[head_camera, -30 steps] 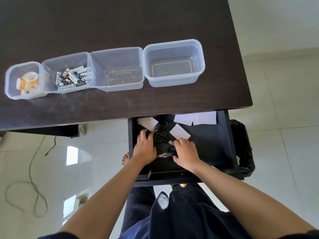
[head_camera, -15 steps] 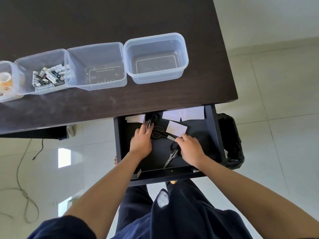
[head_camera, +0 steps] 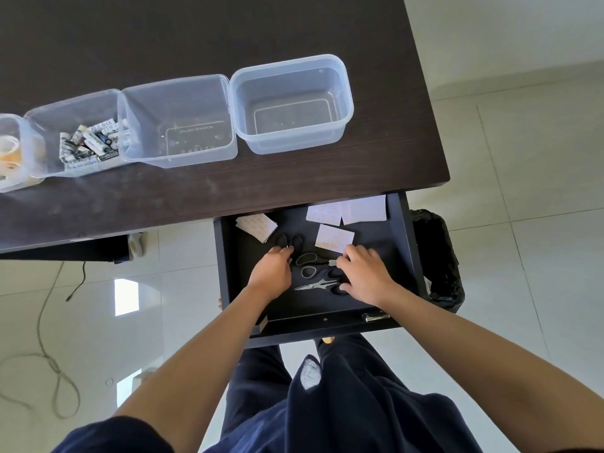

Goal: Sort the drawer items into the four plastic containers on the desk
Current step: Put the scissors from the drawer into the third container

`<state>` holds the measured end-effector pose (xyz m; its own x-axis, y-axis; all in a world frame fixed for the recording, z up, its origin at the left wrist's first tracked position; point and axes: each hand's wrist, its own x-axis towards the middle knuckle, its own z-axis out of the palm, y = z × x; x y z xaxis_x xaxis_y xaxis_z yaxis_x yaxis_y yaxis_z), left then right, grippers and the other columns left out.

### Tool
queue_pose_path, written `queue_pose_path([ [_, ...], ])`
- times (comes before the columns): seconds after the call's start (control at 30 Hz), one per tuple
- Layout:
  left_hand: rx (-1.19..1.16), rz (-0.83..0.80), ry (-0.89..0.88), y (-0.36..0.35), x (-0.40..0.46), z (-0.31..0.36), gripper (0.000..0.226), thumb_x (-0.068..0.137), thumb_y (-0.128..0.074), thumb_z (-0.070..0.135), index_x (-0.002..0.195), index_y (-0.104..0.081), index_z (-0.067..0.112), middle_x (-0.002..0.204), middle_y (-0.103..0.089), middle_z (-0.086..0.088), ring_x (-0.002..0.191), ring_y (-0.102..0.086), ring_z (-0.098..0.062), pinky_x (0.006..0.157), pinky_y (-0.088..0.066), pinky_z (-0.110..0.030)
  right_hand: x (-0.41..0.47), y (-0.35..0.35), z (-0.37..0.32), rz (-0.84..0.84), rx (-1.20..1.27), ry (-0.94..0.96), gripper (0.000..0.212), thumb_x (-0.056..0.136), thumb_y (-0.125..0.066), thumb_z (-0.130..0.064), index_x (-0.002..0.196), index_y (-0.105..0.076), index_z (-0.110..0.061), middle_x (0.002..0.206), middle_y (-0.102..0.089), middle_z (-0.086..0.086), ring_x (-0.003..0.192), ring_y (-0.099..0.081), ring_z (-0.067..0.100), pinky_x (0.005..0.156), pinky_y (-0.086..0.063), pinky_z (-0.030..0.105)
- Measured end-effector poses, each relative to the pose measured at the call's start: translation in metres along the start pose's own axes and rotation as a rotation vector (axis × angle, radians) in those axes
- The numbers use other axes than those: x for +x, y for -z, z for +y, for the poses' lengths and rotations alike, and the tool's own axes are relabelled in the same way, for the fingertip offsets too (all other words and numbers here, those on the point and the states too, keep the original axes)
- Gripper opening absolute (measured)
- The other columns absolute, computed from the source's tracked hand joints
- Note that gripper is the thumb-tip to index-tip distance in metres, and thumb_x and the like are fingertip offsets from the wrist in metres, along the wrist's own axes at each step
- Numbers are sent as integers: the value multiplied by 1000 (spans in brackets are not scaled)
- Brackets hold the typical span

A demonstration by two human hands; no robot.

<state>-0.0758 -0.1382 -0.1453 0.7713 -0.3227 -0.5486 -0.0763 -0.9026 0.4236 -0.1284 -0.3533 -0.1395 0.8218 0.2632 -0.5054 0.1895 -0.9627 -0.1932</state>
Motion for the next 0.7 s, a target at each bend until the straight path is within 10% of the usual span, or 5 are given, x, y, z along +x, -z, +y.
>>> queue_pose_path([
  [0.23, 106, 51, -35, 7, -2, -3, 37, 86, -62, 18, 122, -56, 17, 143, -30, -6, 125, -38, -34, 84, -52, -39, 0, -5, -4, 7, -30, 85, 73, 83, -66, -39, 144, -33, -17, 141, -42, 3, 129, -39, 25, 106, -32, 40],
  [0.53, -64, 33, 106, -6, -10, -2, 72, 79, -65, 5, 140, -30, 19, 137, -31, -14, 93, -61, -27, 79, -55, -34, 4, -11, -9, -60, 116, 35, 47, 82, -68, -25, 122, -49, -10, 122, -46, 8, 113, -46, 27, 88, -47, 38],
  [0.7, -16, 31, 64, -8, -12, 0, 82, 80, -66, 13, 147, -21, 28, 131, -34, -9, 109, -51, -27, 83, -54, -38, 5, -9, -8, -73, 176, 19, 48, 81, -70, -21, 123, -50, -10, 124, -43, 8, 110, -46, 27, 86, -47, 38],
])
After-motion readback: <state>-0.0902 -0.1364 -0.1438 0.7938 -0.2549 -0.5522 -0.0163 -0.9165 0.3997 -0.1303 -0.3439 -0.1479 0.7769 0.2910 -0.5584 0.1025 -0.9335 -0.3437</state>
